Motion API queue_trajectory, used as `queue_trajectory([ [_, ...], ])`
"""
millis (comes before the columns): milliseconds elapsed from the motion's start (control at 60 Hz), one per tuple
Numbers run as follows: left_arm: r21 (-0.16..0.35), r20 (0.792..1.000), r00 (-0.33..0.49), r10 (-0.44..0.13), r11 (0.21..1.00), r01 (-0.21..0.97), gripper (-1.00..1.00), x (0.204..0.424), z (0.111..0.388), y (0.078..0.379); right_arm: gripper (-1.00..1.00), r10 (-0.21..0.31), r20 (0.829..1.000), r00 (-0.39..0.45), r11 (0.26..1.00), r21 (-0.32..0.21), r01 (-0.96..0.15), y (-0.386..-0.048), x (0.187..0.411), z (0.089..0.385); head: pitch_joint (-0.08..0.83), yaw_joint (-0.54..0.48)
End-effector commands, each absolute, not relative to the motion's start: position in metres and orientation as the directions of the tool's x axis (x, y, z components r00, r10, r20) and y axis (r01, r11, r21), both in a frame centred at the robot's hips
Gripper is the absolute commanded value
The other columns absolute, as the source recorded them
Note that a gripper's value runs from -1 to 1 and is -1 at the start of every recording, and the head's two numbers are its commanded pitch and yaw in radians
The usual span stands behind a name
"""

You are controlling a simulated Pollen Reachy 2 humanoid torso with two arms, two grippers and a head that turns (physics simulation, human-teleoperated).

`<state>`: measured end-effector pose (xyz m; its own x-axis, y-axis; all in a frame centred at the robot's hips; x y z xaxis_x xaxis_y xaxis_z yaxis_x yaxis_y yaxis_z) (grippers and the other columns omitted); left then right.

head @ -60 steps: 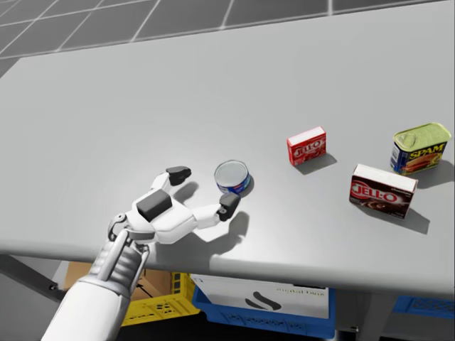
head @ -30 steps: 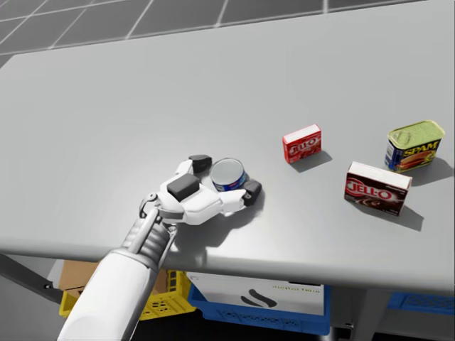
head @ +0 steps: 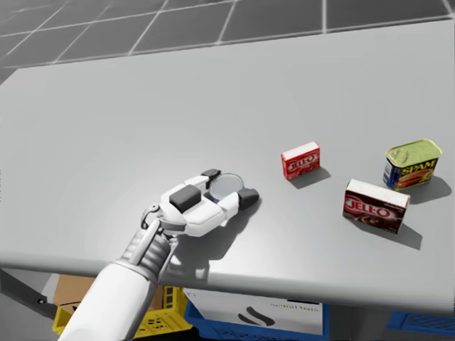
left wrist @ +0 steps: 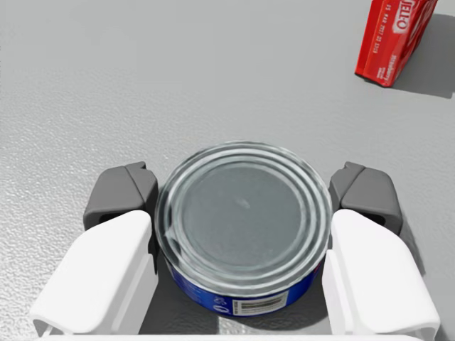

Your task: Lift the tuna fish can off the table.

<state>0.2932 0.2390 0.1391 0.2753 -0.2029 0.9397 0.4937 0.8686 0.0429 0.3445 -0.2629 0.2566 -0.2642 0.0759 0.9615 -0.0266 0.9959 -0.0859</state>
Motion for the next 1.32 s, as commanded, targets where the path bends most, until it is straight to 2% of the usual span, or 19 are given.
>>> queue_trajectory([
  [17,0.061,0.925,0.296,-0.237,0.863,0.501,1.00,0.285,0.129,0.238,-1.00,0.075,0.961,-0.265,0.996,-0.084,-0.024,-0.263,0.344,0.257,0.614,0.29],
  [183,0.065,0.926,0.292,-0.239,0.863,0.501,1.00,0.284,0.129,0.238,-1.00,0.074,0.961,-0.267,0.996,-0.082,-0.021,-0.264,0.344,0.257,0.456,0.30],
  [333,0.069,0.926,0.288,-0.243,0.861,0.504,1.00,0.284,0.130,0.237,-1.00,0.073,0.961,-0.268,0.997,-0.081,-0.019,-0.265,0.344,0.257,0.351,0.32],
  [483,0.073,0.926,0.285,-0.247,0.860,0.505,1.00,0.284,0.131,0.237,-1.00,0.074,0.961,-0.268,0.996,-0.082,-0.019,-0.266,0.345,0.257,0.316,0.32],
  [583,0.079,0.934,0.265,-0.240,0.862,0.501,1.00,0.285,0.142,0.238,-1.00,0.076,0.960,-0.268,0.996,-0.084,-0.019,-0.266,0.345,0.257,0.312,0.31],
  [700,0.106,0.948,0.211,-0.238,0.863,0.495,1.00,0.288,0.169,0.240,-1.00,0.080,0.960,-0.267,0.996,-0.088,-0.018,-0.266,0.346,0.256,0.308,0.30],
  [767,0.141,0.953,0.168,-0.251,0.862,0.487,1.00,0.290,0.190,0.241,-1.00,0.081,0.960,-0.268,0.996,-0.089,-0.018,-0.266,0.346,0.257,0.304,0.30],
  [800,0.145,0.954,0.163,-0.253,0.861,0.487,1.00,0.291,0.192,0.241,-1.00,0.081,0.960,-0.268,0.996,-0.089,-0.018,-0.266,0.346,0.256,0.304,0.30],
  [983,0.234,0.955,0.058,-0.292,0.857,0.460,1.00,0.294,0.245,0.244,-1.00,0.080,0.960,-0.268,0.995,-0.091,-0.028,-0.267,0.346,0.257,0.294,0.30],
  [1167,0.310,0.947,-0.060,-0.315,0.851,0.424,1.00,0.294,0.302,0.240,-1.00,0.092,0.962,-0.257,0.994,-0.106,-0.040,-0.266,0.346,0.255,0.285,0.30],
  [1317,0.367,0.930,-0.167,-0.327,0.849,0.381,1.00,0.290,0.353,0.234,-1.00,0.119,0.961,-0.250,0.989,-0.136,-0.054,-0.264,0.347,0.252,0.274,0.29],
])
